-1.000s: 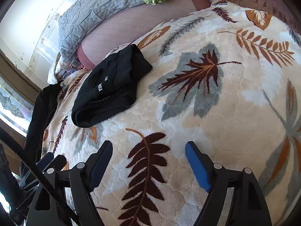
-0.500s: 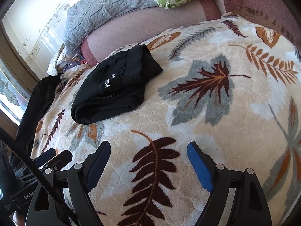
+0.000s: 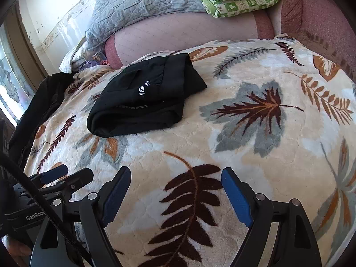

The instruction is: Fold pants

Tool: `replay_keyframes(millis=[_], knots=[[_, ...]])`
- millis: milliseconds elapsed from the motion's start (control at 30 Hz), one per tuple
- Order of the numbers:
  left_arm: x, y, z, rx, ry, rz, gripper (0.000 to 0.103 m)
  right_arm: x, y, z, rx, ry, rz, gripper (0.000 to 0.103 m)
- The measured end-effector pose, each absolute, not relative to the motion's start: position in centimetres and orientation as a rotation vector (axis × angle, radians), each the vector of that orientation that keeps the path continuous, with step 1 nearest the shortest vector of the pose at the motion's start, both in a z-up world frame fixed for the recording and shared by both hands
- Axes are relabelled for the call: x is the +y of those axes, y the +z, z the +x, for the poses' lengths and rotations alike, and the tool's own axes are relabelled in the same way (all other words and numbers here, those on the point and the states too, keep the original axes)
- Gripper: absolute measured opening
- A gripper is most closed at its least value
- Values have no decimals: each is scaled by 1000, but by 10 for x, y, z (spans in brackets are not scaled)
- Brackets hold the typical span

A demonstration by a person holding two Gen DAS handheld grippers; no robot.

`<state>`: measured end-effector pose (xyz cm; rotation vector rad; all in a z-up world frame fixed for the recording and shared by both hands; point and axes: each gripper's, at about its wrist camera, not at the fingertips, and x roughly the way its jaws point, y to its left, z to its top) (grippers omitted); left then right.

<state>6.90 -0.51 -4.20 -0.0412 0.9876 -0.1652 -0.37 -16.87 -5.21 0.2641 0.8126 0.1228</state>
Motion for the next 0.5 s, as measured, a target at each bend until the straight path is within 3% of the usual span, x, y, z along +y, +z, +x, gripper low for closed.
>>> replay_keyframes(millis=[167,400,500], knots=[[-5,-49,71,1010,-149,-47,84,-167,-54,-3,819,125,258,87],[-24,-60,70,1014,-129,95,103,-168,-54,-3,825,125,263,88],[-22,-61,71,1007,-128,78,103,-168,-54,-4,825,125,264,88]])
